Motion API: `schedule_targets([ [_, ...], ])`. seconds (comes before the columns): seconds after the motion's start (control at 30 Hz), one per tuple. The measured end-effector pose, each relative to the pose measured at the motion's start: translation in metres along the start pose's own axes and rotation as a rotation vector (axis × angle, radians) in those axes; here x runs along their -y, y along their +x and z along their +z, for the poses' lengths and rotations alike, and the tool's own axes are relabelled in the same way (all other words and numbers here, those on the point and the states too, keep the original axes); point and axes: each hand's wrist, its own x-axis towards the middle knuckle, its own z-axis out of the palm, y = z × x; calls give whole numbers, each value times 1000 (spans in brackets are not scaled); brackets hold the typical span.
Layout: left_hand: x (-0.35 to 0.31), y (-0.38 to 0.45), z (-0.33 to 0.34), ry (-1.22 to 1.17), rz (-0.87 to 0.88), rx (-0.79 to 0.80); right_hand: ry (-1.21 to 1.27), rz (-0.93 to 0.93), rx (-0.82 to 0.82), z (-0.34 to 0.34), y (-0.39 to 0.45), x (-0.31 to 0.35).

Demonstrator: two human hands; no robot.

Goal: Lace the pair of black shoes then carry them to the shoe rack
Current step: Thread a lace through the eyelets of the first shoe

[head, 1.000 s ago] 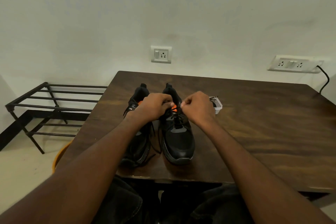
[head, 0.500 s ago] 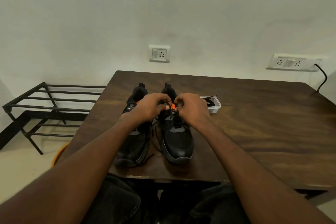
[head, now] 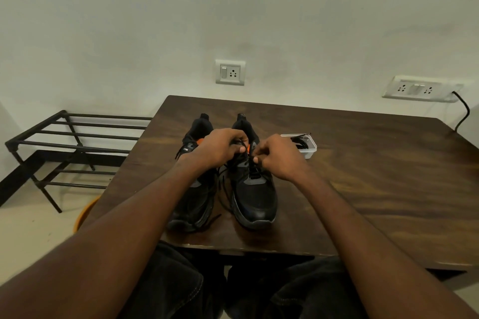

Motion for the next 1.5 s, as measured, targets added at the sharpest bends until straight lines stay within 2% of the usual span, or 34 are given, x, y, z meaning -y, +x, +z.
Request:
schedule_targets([
  [0.17,-1,-1,-1,-11,-1,0,79,92,-98,1,2,3],
  [0.3,-4,0,-3,14,-20,33,91,348,-321,-13,3,-7],
  [0.37,-5,1,-4,25,-16,31,17,472,-346,-24,-2,-21],
  [0.4,-5,1,-4,30,-14,29,-36,469,-309,-26,-6,-25],
  [0.47,-6,1,-4,32,-16,33,-82,343,-234,-21,-8,-27],
  [0.57,-5,2,-3,31,-10,22,-41,174,-183,-6,-5,-14],
  [0.7,-4,1,-2,64,1,5,5,121,-111,7,4,2],
  [0.77,-2,1,-1,54,-4,7,12,158,-147,4,4,0],
  [0.9,-2,2,-2,20,-9,20,-33,438,-411,-18,-2,-14],
  [0.97,-3,2,-2,10,-8,22,-96,516,-451,-26,-7,-20],
  [1.0,-3,3,-3,10,-9,25,-122,491,-444,-25,-7,-21],
  [1.13,-2,2,-2,20,-9,18,-32,217,-273,-9,-2,-10],
  [1.2,-1,1,-1,38,-2,11,-18,171,-164,0,2,0],
  [1.27,-1,1,-1,45,0,7,-10,168,-130,6,6,0],
  [1.33,-1,1,-2,53,-2,8,-9,219,-196,6,9,-6],
  [1.43,-2,3,-2,46,-11,22,-71,418,-489,-11,8,-19],
  [1.5,-1,3,-2,52,-11,23,-91,485,-516,-20,3,-28],
])
